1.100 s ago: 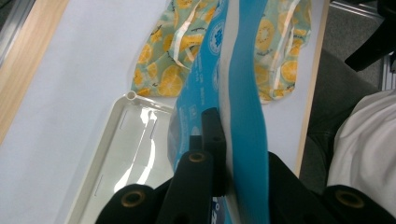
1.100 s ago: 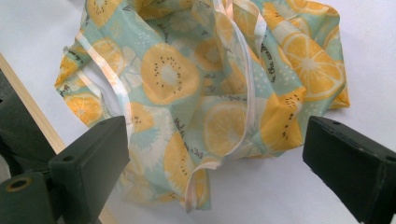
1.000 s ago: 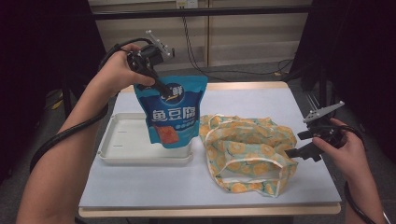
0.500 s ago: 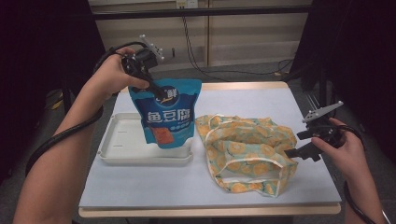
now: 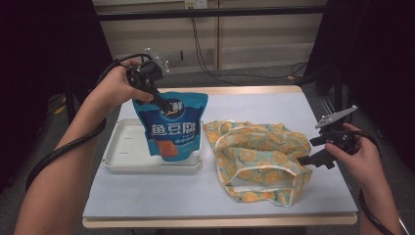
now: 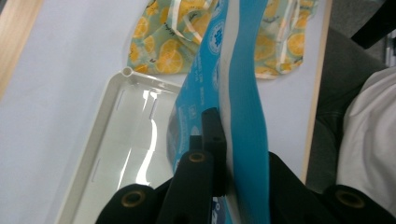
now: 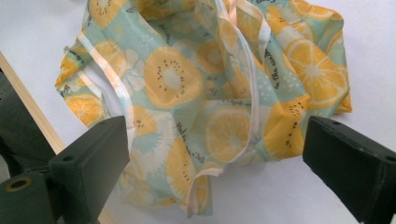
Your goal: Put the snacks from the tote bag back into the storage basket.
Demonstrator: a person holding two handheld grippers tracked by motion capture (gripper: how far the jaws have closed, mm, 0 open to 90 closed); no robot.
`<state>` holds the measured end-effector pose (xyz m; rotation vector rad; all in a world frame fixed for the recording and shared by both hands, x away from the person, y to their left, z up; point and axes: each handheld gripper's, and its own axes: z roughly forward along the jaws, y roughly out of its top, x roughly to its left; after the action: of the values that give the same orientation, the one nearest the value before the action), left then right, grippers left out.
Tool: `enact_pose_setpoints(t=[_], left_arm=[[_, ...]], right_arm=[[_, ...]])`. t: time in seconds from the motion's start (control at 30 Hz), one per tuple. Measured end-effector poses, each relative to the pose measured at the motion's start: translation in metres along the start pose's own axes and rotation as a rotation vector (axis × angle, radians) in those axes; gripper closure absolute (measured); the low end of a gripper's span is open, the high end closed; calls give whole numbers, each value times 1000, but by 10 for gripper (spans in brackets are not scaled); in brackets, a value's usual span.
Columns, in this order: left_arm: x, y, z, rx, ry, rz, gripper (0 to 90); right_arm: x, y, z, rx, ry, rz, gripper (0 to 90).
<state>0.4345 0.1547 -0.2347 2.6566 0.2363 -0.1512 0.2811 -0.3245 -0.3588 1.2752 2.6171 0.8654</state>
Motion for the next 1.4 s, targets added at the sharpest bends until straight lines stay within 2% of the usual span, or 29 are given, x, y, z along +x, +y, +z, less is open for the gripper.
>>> enact_pose_setpoints(t=[0.07,0.2,0.3,0.37,0.4,0.43,0.5,0.53,0.63,0.67,0.7,0.77,0.83,0.87,0.93,0.97,1.0,1.07,1.1,1.17,1.2,1.23,1.27,1.3,1.37,1.4], left_arm=[[3,-2,4,11,-5,-7,900],[5,-4,15,18,-22,21,900],[8,-9,22,19,-32,21,900],[9,-13,23,-7,-31,3,900],[9,-16,22,1,-32,13,900],[9,-17,22,-8,-33,3,900],[9,-21,22,-9,-32,9,900],[9,-23,22,-18,-30,-11,900],[11,-31,20,-20,-21,-34,883],[11,-33,18,-30,-36,-54,855],[10,-34,18,-36,-30,-51,841],[8,-36,16,-32,10,-84,790],[7,-37,15,-38,7,-105,650],[5,-40,15,-38,12,-113,611],[4,-42,16,-20,41,-118,500],[4,-45,16,-24,52,-131,423],[3,-47,16,-29,50,-136,382],[3,-53,15,-33,59,-175,345],[5,-55,13,-9,60,-150,328],[3,-61,13,-35,77,-205,276],[2,-63,12,-32,84,-211,260],[4,-66,10,0,96,-200,237],[1,-68,11,-29,103,-246,206],[1,-71,10,-38,101,-254,192],[1,-74,9,-19,100,-240,181],[0,-77,8,-26,104,-243,176]], right_arm=[[0,0,1,-1,7,-11,69],[-1,0,0,0,3,-8,69],[-1,1,0,-3,1,-9,69],[-1,1,-1,-2,5,-10,69],[-1,1,-1,-2,5,-8,69],[0,1,0,2,5,-9,69],[0,0,0,5,5,-11,69],[0,0,1,8,4,-10,69],[1,-1,-1,4,2,-13,69],[1,-1,-1,-1,0,-7,69],[1,-2,-2,2,2,-15,69],[2,-2,-3,0,-2,-4,69],[2,-2,-4,-2,-5,1,69],[2,-1,-4,-6,-7,-5,69],[2,-2,-4,-6,-7,-4,69],[2,-2,-4,-2,-4,3,69],[2,-2,-4,-3,-6,-2,69],[1,-2,-4,-3,-6,-2,69],[1,-2,-4,-4,-7,-4,69],[1,-2,-4,-5,-7,-5,69],[1,-2,-4,-4,-6,-1,69],[1,-2,-4,-6,-8,-5,69],[1,-2,-4,-6,-8,-4,69],[1,-2,-5,-4,-8,0,69],[2,-2,-4,-3,-7,0,69],[2,-2,-4,-4,-6,-1,69]])
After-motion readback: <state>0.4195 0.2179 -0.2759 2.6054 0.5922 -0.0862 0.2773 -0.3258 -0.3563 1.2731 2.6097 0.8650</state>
